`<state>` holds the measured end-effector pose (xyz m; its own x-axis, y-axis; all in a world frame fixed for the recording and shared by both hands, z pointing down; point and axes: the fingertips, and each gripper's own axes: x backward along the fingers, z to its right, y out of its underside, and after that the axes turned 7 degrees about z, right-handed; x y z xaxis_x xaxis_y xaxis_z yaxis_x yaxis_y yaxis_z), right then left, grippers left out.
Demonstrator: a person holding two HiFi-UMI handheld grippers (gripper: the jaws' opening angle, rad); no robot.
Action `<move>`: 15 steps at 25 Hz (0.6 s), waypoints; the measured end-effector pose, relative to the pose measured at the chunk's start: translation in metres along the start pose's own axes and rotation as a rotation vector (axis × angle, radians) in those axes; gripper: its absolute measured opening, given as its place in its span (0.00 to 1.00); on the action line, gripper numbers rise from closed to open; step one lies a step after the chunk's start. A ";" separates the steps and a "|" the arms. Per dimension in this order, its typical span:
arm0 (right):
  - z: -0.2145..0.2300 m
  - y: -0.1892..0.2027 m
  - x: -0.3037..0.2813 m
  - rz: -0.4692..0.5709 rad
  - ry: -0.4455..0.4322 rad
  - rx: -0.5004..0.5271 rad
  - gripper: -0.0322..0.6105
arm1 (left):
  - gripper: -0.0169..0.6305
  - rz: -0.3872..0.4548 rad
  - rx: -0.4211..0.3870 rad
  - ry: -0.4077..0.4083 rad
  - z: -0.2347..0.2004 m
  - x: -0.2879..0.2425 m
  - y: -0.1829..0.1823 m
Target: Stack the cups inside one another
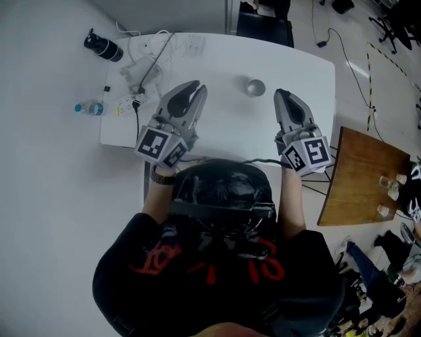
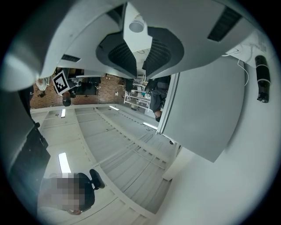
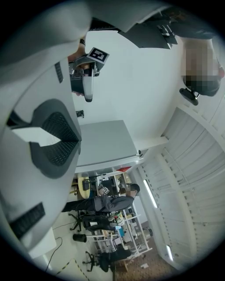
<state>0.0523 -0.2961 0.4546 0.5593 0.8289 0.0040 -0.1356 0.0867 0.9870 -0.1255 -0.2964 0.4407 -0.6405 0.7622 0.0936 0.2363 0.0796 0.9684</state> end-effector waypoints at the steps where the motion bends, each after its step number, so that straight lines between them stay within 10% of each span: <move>1: 0.000 0.001 -0.001 0.000 0.002 -0.001 0.06 | 0.14 0.000 0.002 -0.001 -0.002 0.000 0.001; 15: 0.001 0.003 -0.001 -0.002 -0.007 -0.015 0.06 | 0.14 -0.003 -0.007 -0.033 0.003 0.011 0.001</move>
<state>0.0521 -0.2971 0.4573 0.5653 0.8249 0.0028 -0.1466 0.0972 0.9844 -0.1300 -0.2865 0.4424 -0.6168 0.7827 0.0832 0.2291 0.0775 0.9703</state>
